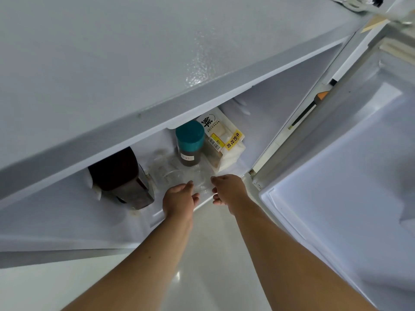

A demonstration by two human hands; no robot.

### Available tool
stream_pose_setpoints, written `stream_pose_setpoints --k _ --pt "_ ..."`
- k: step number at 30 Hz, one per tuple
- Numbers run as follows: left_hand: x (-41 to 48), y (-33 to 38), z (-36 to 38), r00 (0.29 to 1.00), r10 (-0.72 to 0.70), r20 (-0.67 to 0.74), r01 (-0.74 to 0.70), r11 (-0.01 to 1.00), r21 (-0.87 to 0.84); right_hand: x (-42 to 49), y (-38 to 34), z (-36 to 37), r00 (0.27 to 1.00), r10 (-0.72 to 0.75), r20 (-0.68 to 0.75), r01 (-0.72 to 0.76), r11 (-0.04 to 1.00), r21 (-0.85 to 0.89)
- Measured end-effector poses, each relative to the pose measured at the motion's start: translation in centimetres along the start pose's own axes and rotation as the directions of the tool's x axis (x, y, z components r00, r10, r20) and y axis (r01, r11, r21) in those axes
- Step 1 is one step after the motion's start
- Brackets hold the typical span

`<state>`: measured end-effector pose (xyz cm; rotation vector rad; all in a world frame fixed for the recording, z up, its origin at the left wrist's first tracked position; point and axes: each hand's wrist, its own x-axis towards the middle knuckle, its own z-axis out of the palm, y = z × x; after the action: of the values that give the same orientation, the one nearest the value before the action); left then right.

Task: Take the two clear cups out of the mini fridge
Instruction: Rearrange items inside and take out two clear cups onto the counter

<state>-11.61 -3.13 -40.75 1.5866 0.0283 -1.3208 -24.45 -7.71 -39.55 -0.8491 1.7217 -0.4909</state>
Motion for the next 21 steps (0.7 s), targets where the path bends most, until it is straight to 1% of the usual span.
stream_pose_setpoints --k 2,3,6,8,11,14,17,21 --pt "0.1 0.0 -0.2 1.0 0.017 0.005 -0.017 0.999 0.039 -0.3 0.1 0.0 1.0 -0.017 0.0 0.017 1.0 -0.023" --pt "0.1 0.0 -0.5 1.0 0.031 0.004 -0.031 0.997 0.067 -0.5 0.2 0.0 0.999 -0.049 -0.01 0.048 0.996 -0.073" --pt "0.2 0.1 -1.7 0.998 0.061 -0.021 -0.058 0.992 0.111 -1.5 0.3 0.2 0.975 -0.194 -0.106 0.163 0.955 -0.247" --pt "0.3 0.4 -2.5 0.998 0.056 -0.024 -0.054 0.994 0.1 -2.2 0.1 0.8 0.954 -0.27 -0.13 0.225 0.932 -0.283" --pt "0.1 1.2 -2.8 1.0 -0.003 0.008 0.003 1.0 0.012 -2.8 -0.9 2.3 0.945 -0.325 -0.017 0.312 0.92 -0.235" --pt "-0.2 2.2 -2.3 0.996 -0.074 0.046 0.081 0.983 -0.168 -3.3 -2.1 3.5 0.943 -0.326 0.071 0.334 0.927 -0.171" --pt "-0.2 3.1 -1.3 0.993 -0.103 0.063 0.117 0.952 -0.283 -3.5 -2.8 4.0 0.95 -0.301 0.081 0.311 0.936 -0.166" --pt "-0.7 3.7 -0.9 0.991 -0.119 0.068 0.135 0.936 -0.326 -3.8 -3.1 3.5 0.956 -0.285 0.065 0.292 0.941 -0.173"
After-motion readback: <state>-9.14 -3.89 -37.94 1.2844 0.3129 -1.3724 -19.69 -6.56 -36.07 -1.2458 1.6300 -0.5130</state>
